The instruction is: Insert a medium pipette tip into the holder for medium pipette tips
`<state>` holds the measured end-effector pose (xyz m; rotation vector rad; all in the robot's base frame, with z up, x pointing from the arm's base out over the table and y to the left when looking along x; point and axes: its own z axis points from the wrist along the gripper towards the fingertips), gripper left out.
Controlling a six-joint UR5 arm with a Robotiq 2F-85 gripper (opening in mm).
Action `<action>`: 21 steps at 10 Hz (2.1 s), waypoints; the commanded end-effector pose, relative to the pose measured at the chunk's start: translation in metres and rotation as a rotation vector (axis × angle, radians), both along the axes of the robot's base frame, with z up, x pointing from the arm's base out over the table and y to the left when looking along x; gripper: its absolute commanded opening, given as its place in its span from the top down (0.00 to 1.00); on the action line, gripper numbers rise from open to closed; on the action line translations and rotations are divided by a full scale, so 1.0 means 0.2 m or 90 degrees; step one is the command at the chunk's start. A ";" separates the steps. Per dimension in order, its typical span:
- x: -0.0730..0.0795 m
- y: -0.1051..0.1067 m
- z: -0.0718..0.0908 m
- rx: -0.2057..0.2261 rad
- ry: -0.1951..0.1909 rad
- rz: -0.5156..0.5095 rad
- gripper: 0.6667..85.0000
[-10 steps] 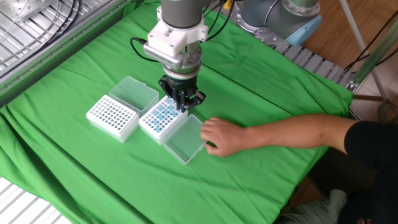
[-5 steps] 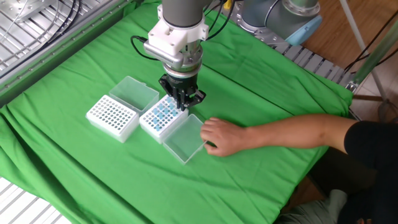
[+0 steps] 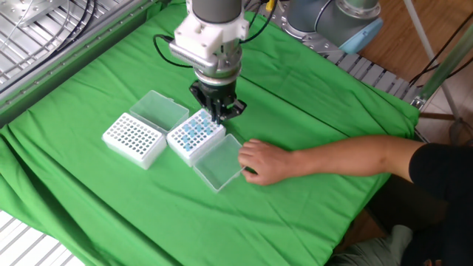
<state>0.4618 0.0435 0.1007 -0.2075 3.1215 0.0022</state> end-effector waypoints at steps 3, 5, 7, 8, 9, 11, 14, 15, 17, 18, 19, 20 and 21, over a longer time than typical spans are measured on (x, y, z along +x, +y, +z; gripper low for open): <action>0.05 -0.04 0.34 -0.009 0.038 0.031 1.00; 0.10 -0.12 0.36 -0.023 0.024 0.064 1.00; 0.23 -0.25 0.35 -0.043 -0.007 0.127 1.00; 0.30 -0.30 0.33 -0.045 -0.022 0.157 1.00; 0.35 -0.34 0.31 -0.049 -0.032 0.177 1.00; 0.27 -0.29 0.29 -0.020 0.005 0.118 1.00; 0.22 -0.28 0.29 -0.017 0.028 -0.009 1.00; 0.22 -0.29 0.29 -0.019 0.027 -0.034 1.00; 0.26 -0.36 0.30 -0.053 0.007 -0.001 1.00; 0.32 -0.35 0.29 -0.032 -0.007 0.042 1.00; 0.43 -0.45 0.27 -0.032 -0.018 0.082 1.00; 0.52 -0.54 0.25 -0.034 -0.027 0.114 1.00; 0.59 -0.60 0.22 -0.031 -0.038 0.139 1.00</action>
